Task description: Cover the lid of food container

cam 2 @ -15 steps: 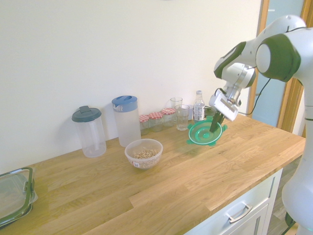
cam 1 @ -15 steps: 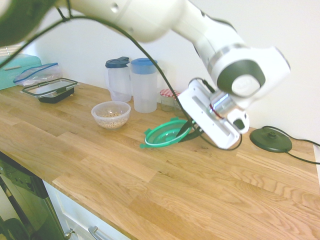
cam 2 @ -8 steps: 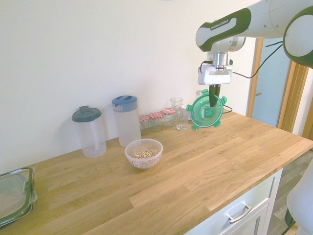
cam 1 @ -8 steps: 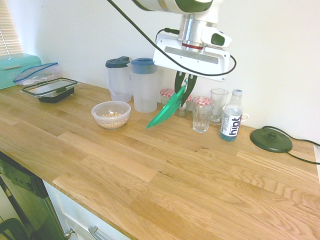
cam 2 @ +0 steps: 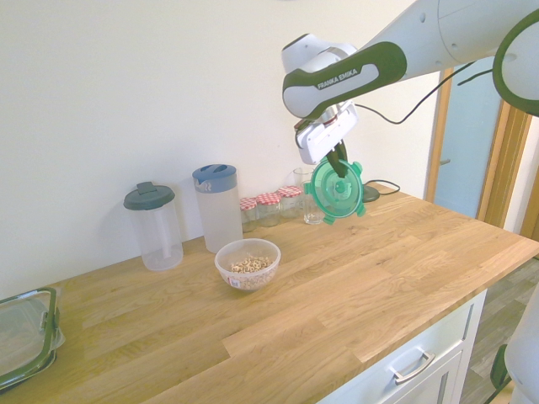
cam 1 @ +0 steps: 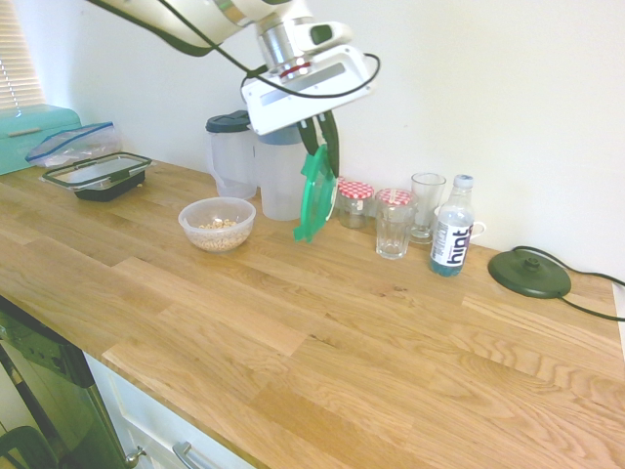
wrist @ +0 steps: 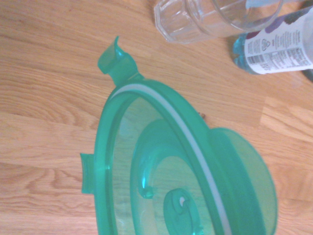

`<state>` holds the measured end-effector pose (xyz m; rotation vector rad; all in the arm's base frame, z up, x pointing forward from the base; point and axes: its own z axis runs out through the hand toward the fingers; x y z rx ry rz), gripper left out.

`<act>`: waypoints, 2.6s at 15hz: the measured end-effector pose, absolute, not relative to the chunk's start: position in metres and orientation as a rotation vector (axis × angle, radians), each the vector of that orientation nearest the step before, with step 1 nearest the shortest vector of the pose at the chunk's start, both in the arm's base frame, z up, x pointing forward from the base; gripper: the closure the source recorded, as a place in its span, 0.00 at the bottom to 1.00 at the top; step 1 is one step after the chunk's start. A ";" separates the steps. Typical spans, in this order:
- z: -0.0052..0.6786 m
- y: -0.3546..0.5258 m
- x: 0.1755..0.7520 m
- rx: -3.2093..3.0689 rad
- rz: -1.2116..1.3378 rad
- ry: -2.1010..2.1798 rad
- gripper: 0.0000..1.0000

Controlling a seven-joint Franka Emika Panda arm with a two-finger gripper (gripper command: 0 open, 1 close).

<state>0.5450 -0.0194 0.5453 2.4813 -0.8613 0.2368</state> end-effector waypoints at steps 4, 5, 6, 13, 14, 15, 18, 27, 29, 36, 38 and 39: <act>0.543 0.048 0.522 2.219 0.382 -0.867 1.00; 0.542 0.062 0.519 2.157 0.418 -0.868 1.00; 0.539 0.078 0.516 2.096 0.453 -0.868 1.00; 0.506 0.216 0.502 1.813 0.625 -0.879 1.00; 0.499 0.229 0.505 1.803 0.632 -0.883 1.00; 0.493 0.241 0.507 1.792 0.644 -0.882 1.00; 0.468 0.274 0.508 1.760 0.673 -0.857 1.00; 0.403 0.333 0.534 1.633 0.713 -0.789 1.00; 0.392 0.339 0.539 1.612 0.723 -0.785 1.00; 0.383 0.328 0.558 1.551 0.709 -0.778 1.00; 0.378 0.327 0.558 1.549 0.703 -0.770 1.00; 0.375 0.328 0.558 1.549 0.701 -0.765 1.00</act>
